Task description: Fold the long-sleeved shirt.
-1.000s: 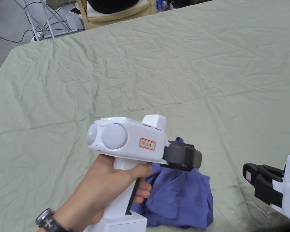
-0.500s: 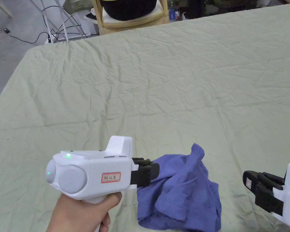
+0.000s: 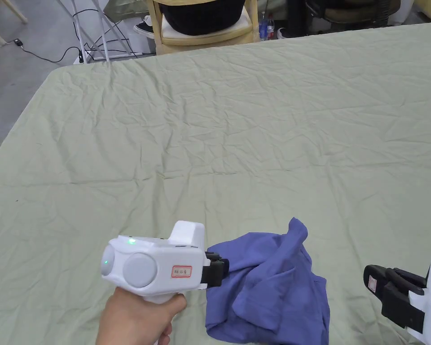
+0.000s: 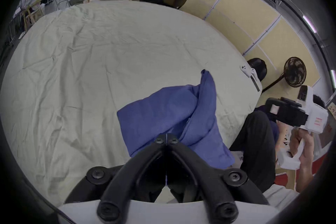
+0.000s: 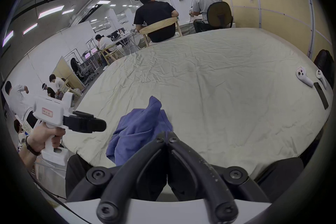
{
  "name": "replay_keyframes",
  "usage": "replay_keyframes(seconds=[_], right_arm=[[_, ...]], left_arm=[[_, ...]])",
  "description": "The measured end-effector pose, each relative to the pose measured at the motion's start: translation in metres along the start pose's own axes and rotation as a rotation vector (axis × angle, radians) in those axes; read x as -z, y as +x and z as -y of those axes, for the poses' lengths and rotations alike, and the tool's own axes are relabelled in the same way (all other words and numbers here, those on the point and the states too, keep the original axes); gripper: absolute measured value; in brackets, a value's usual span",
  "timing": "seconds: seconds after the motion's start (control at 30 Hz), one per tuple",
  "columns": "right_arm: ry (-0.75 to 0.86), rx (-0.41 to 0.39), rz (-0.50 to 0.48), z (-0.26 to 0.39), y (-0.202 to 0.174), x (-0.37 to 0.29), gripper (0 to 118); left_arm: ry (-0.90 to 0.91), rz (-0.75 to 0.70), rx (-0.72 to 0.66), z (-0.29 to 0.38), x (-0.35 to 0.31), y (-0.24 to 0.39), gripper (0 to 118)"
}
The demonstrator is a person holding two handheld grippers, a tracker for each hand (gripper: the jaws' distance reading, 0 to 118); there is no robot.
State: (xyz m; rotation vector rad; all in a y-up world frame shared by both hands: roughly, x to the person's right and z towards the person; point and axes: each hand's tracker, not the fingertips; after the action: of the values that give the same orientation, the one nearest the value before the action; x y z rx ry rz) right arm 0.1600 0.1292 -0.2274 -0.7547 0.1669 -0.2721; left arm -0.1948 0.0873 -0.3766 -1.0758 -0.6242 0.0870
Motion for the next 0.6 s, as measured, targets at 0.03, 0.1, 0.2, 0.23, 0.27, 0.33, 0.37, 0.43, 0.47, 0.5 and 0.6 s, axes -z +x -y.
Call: replay_keyframes(seconds=[0.03,0.1,0.2,0.23,0.27,0.33,0.37,0.43,0.47,0.5,0.6], right_arm=[[0.000,-0.001,0.000,0.000,0.000,0.000,0],[-0.001,0.004,0.001,0.001,0.000,0.000,0],[-0.008,0.008,0.004,0.002,0.002,0.002,0],[-0.011,0.009,0.004,0.003,0.002,0.003,0],[-0.014,0.010,0.004,0.003,0.003,0.004,0],[-0.018,0.014,0.005,0.005,0.004,0.004,0],[-0.019,0.016,0.005,0.005,0.005,0.004,0],[-0.024,0.023,0.008,0.007,0.009,0.006,0],[-0.024,0.025,0.011,0.007,0.011,0.006,0],[-0.025,0.029,0.013,0.007,0.012,0.006,0],[-0.023,0.037,0.016,0.008,0.016,0.004,0]], left_arm=[[-0.008,-0.005,-0.001,-0.002,0.007,0.000,0],[-0.035,0.028,0.000,-0.005,0.022,0.000,0],[-0.073,0.002,0.013,-0.010,0.047,-0.002,0],[-0.083,0.006,0.011,-0.010,0.054,-0.003,0],[-0.106,0.021,0.003,-0.008,0.061,-0.003,0],[-0.127,0.023,0.007,-0.004,0.071,-0.001,0],[-0.135,0.023,0.006,-0.002,0.074,0.000,0],[-0.140,0.020,0.000,-0.002,0.076,0.000,0],[-0.139,0.018,-0.006,-0.003,0.075,0.000,0],[-0.139,0.016,-0.007,-0.004,0.072,0.003,0],[-0.125,0.029,0.017,-0.006,0.057,0.019,0]])
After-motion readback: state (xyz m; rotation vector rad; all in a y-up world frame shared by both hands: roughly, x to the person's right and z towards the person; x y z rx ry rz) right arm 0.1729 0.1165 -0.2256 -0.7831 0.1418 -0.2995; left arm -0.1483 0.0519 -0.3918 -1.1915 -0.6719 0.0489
